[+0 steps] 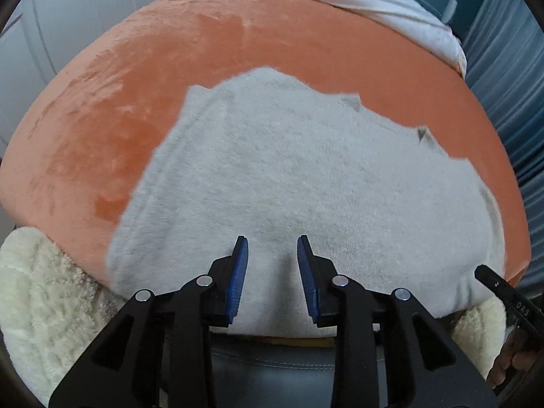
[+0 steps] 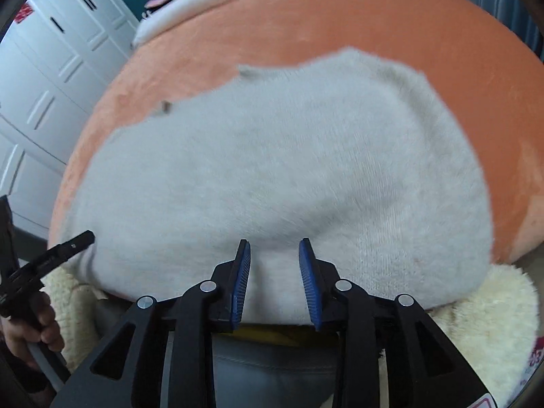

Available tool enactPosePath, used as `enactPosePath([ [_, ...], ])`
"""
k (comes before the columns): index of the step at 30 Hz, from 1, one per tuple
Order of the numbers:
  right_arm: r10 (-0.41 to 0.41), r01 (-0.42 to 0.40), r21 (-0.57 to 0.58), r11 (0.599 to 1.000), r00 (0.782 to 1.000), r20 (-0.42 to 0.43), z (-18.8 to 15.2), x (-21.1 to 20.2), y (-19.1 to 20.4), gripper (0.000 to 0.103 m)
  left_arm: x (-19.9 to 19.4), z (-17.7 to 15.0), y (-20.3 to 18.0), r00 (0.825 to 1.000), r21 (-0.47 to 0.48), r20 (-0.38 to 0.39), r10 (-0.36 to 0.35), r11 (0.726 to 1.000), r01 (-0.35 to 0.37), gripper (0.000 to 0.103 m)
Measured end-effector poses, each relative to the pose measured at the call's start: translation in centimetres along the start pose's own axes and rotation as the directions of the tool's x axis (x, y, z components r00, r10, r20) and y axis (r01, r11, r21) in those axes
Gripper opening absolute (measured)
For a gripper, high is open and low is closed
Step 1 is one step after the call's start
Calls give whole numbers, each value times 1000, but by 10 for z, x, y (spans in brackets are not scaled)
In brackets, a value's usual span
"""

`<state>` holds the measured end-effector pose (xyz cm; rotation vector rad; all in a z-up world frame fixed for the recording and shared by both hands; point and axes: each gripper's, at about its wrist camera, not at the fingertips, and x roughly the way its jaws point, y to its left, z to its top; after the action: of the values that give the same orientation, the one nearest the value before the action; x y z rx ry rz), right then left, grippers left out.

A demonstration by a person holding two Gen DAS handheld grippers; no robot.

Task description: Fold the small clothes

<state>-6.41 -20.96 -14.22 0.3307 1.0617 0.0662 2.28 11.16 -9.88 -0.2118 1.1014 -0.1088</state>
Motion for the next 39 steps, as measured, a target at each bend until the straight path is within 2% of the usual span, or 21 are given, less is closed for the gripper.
enactPosePath([
  [1,5,-4,-31,1000,1000,25,3,-9,11,30,-10,-2,10,1000,-36,27,-5,999,6,42],
  [3,60,-57,-72,996,997,43,8,-18,32,30,-23,-3,30,997,-101,62,34,995,-27,54],
  [5,129,-126,-96,987,992,19,13,-9,57,30,-23,-7,53,996,-162,59,72,985,-62,60],
  [7,145,-145,-121,982,989,-11,19,9,75,30,-13,-14,78,997,-262,10,80,962,-74,62],
  [9,148,-157,-143,977,987,-67,24,42,93,30,0,-20,95,1000,-347,-20,23,937,-28,62],
  [12,85,-112,-143,983,980,-181,22,94,99,30,13,-24,93,999,-338,-17,-27,941,20,62],
  [14,92,-115,-143,983,983,-160,17,102,96,30,25,-23,92,996,-355,-26,-90,932,75,57],
  [15,94,-117,-137,984,982,-163,16,102,96,30,30,-22,93,991,-373,-29,-133,921,113,42],
  [17,109,-130,-117,985,979,-175,17,101,94,30,34,-20,92,984,-389,-30,-174,909,149,31],
  [21,126,-148,-124,981,978,-167,15,100,91,29,17,-9,78,982,-344,0,-188,922,176,23],
  [23,136,-156,-118,981,978,-160,15,99,88,29,-11,2,57,974,-287,62,-218,931,227,22],
  [26,184,-196,-68,978,971,-151,15,90,74,30,-59,22,5,952,-127,147,-270,949,289,21],
  [27,206,-215,-46,975,967,-147,16,85,69,30,-73,28,-19,941,-57,166,-295,950,308,20],
  [29,253,-254,3,967,961,-111,19,67,55,31,-93,34,-71,917,76,177,-359,933,351,20],
  [32,270,-270,40,962,963,6,19,20,15,36,-101,25,-150,885,260,130,-446,877,404,20],
  [34,233,-238,69,969,970,65,15,-6,-20,47,-91,8,-198,876,351,57,-478,831,431,20],
  [36,171,-183,118,976,980,103,8,-29,-63,48,-66,-12,-239,878,412,-25,-478,795,445,21],
  [37,143,-159,148,976,983,117,3,-37,-85,48,-47,-25,-258,884,434,-68,-462,784,443,22],
  [39,90,-118,222,968,987,133,-8,-52,-128,48,-17,-46,-278,904,444,-114,-412,793,418,27],
])
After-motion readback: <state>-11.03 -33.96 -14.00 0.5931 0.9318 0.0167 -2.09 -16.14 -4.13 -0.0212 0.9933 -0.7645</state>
